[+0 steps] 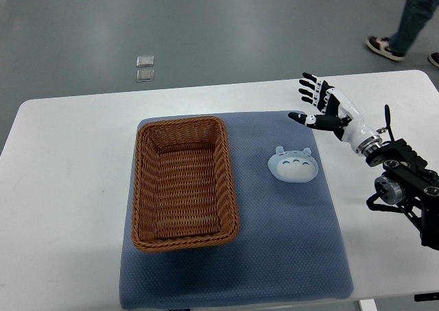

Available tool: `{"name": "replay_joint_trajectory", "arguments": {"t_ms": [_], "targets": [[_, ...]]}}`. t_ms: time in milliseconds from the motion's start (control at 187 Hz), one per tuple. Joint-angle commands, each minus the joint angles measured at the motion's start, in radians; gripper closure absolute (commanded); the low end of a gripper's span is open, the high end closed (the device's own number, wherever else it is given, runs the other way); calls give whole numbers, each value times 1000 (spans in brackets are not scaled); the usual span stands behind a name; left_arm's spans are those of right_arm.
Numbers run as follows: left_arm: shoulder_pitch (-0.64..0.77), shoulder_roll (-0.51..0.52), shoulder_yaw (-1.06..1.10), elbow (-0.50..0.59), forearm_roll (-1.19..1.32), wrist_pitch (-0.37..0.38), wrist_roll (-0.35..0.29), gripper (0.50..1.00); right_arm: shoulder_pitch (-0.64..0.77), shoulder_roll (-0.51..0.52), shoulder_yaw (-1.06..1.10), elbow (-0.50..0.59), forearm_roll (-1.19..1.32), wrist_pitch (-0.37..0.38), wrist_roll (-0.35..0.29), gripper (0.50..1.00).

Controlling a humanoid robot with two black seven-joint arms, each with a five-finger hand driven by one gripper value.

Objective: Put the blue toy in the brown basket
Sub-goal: 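Reach the right hand down over the blue Totoro plush toy, then close the right hand fingers around the Totoro toy and lift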

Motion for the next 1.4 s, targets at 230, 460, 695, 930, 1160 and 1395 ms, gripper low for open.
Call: {"name": "replay_joint_trajectory", "arguments": {"t_ms": [230, 460, 695, 930, 1160, 1395], "targets": [[2, 0, 0, 0, 0, 0, 0, 500, 38, -184, -214, 151, -318, 11, 73, 574], [0, 0, 2, 0, 0, 0, 0, 500, 101, -274, -327, 203, -422, 11, 73, 576], [-2, 0, 2, 0, 0, 0, 0, 500, 124, -308, -373, 228, -513, 8, 73, 576], [-5, 0, 2, 0, 0, 0, 0, 500, 180, -308, -444, 223, -562, -32, 73, 591], [-6, 0, 0, 0, 0, 0, 0, 500, 227, -308, -530, 217, -569, -70, 73, 611], [-8, 0, 0, 0, 0, 0, 0, 500, 232, -299, -542, 189, -635, -86, 73, 689]]}}
